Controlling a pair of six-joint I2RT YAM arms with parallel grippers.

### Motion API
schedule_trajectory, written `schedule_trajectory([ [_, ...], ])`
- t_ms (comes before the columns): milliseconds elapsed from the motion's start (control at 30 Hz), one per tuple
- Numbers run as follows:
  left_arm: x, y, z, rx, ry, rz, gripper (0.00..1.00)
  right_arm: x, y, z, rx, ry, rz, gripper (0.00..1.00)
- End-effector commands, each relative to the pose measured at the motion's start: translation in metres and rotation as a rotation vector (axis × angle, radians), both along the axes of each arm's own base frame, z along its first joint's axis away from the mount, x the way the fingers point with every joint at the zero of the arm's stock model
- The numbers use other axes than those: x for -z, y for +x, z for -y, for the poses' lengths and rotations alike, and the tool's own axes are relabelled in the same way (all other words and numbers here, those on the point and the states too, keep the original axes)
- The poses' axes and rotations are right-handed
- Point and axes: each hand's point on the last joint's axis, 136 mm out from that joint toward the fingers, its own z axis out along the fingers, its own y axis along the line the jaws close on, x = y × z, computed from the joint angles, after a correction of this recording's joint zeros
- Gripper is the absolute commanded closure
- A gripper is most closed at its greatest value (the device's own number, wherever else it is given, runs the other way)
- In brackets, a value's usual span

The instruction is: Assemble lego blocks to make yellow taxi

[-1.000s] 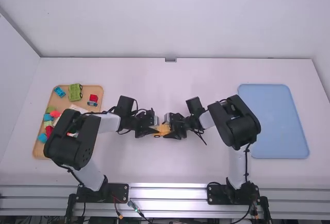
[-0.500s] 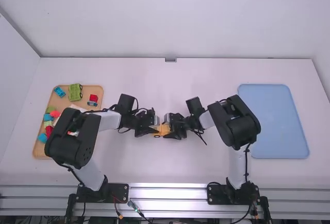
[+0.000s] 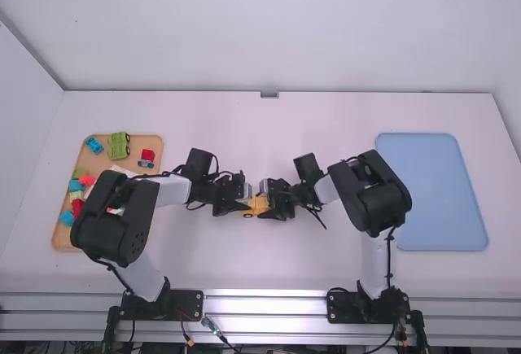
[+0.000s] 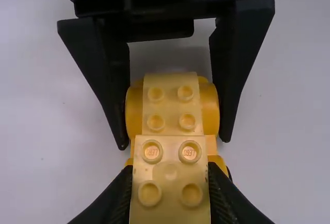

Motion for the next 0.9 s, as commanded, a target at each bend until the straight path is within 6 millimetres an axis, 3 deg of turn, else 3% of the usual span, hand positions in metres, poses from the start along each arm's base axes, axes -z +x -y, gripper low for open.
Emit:
schedule_trajectory([
  [0, 0.0136, -0.0137, -0.0013, 0.008, 0.032, -0.05, 0.98, 0.0107, 0.0015, 0.0048, 0.031, -0.048, -0.025, 0.45],
  [367, 0.0133, -0.0144, 0.0015, 0.011, 0.031, -0.053, 0.95, 0.0103, 0.0026, 0.0044, 0.037, -0.047, -0.027, 0.45],
  [867, 0.0118, -0.0123, 0.0051, -0.011, 0.022, -0.068, 0.71, 0.0105, 0.0028, 0.0044, 0.037, -0.048, -0.025, 0.45],
])
